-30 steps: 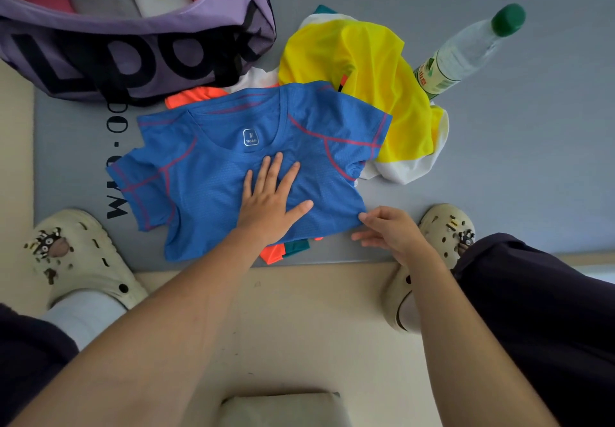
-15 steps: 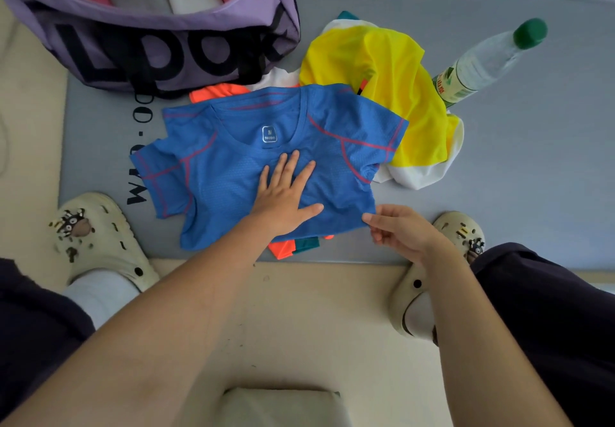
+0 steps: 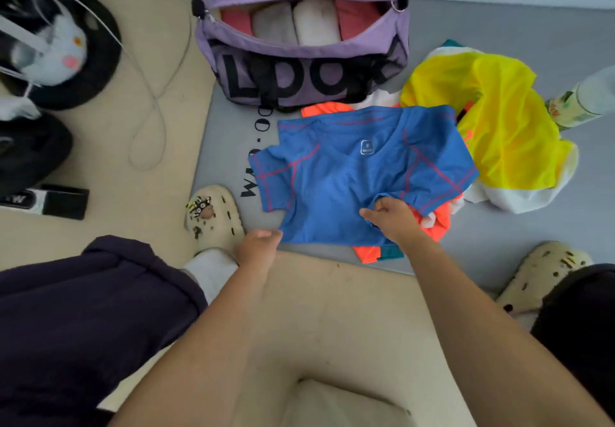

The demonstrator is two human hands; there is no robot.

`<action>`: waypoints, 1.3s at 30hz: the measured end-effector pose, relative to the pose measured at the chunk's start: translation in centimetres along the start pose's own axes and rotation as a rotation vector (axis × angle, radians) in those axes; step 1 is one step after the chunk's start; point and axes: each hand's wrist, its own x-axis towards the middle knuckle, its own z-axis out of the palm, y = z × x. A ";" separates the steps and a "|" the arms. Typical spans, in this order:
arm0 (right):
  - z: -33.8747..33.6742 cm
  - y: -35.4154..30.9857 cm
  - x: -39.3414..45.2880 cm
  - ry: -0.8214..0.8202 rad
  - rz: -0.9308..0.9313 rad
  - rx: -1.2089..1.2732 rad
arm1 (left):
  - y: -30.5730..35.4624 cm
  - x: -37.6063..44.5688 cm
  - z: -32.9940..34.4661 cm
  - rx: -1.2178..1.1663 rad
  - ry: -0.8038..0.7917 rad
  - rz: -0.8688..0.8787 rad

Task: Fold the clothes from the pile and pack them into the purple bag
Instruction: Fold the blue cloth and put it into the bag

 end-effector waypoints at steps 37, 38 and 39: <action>-5.2 -9.1 -5.4 0.069 -0.187 0.264 | 12.6 -8.8 -4.2 -0.343 -0.284 0.529; -6.4 -10.9 -6.6 0.063 -0.232 0.292 | 14.4 -10.6 -4.6 -0.332 -0.313 0.588; -7.8 -12.9 -8.1 0.053 -0.278 0.303 | 16.1 -12.5 -5.1 -0.324 -0.346 0.648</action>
